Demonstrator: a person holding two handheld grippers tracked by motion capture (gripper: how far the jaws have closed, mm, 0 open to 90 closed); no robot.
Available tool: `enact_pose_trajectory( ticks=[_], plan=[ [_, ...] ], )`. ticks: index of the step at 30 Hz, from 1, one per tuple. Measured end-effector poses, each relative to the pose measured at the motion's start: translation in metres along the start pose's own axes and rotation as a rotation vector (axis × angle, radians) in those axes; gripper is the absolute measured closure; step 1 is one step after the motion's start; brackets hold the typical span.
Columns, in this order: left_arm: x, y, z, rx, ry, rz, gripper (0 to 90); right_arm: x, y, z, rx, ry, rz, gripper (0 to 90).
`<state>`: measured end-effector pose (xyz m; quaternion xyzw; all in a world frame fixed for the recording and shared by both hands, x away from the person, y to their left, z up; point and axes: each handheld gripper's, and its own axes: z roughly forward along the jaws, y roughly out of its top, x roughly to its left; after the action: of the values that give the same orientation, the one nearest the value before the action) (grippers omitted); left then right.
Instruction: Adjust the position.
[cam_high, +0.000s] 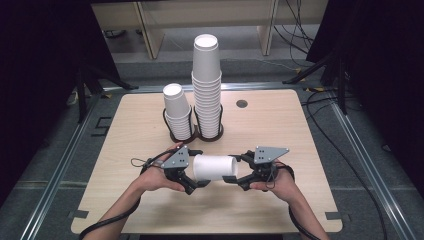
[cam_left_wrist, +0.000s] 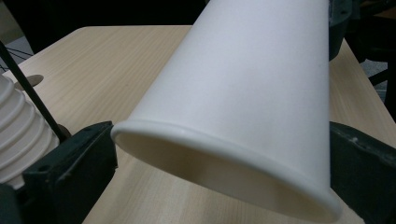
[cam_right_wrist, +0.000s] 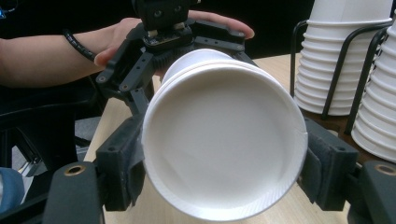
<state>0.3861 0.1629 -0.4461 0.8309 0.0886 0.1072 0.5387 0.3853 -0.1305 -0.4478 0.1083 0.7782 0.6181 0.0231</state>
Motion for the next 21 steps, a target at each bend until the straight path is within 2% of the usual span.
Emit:
enact_pose_trajectory(
  ticks=[1,3,4,6,9,10,13,14,15,16,17,18,19,21],
  plan=[
    [0.0007,0.0005,-0.0005,0.012,0.005,0.013,0.0,-0.0007,0.0000,0.0008,-0.009,0.002,-0.010,27.2],
    [-0.0002,0.0008,0.0009,-0.008,0.000,0.001,0.0,-0.0006,0.0000,0.0008,-0.008,0.001,-0.014,27.2],
    [-0.0001,0.0011,0.0011,-0.011,-0.002,0.003,0.0,0.0002,-0.0002,0.0008,-0.009,0.004,0.002,27.2],
    [0.0001,0.0018,0.0004,0.004,-0.003,0.018,0.0,0.0001,-0.0002,0.0008,-0.012,0.004,0.001,27.1],
    [-0.0005,0.0019,0.0020,-0.004,-0.009,0.021,0.1,-0.0012,0.0005,0.0010,-0.018,0.001,-0.018,27.1],
    [-0.0003,0.0019,0.0019,-0.006,-0.011,0.023,3.1,-0.0010,0.0005,0.0014,-0.023,0.007,-0.008,27.1],
    [-0.0003,0.0024,0.0010,-0.001,-0.017,0.028,4.0,-0.0014,0.0005,0.0015,-0.029,0.004,-0.011,27.1],
    [0.0001,0.0024,0.0005,0.000,-0.016,0.037,4.5,-0.0018,-0.0001,0.0022,-0.042,0.020,-0.002,27.0],
    [-0.0004,0.0025,0.0004,-0.008,-0.022,0.032,4.9,-0.0024,0.0001,0.0006,-0.028,0.015,-0.010,27.0],
    [0.0000,0.0028,-0.0003,-0.003,-0.031,0.036,5.2,-0.0026,-0.0004,0.0010,-0.039,0.023,-0.008,26.9],
    [0.0001,0.0024,0.0002,-0.012,-0.033,0.040,5.6,-0.0023,-0.0008,0.0014,-0.044,0.035,0.007,26.8],
    [-0.0003,0.0027,-0.0010,-0.004,-0.021,0.043,5.9,-0.0029,-0.0007,0.0004,-0.028,0.029,0.003,26.7],
    [-0.0002,0.0027,-0.0013,-0.002,-0.021,0.050,6.2,-0.0019,-0.0013,-0.0002,-0.021,0.022,0.023,26.4],
    [0.0009,0.0033,-0.0027,0.012,-0.016,0.072,7.3,-0.0039,-0.0020,0.0008,-0.024,0.022,0.014,25.8]
  ],
)
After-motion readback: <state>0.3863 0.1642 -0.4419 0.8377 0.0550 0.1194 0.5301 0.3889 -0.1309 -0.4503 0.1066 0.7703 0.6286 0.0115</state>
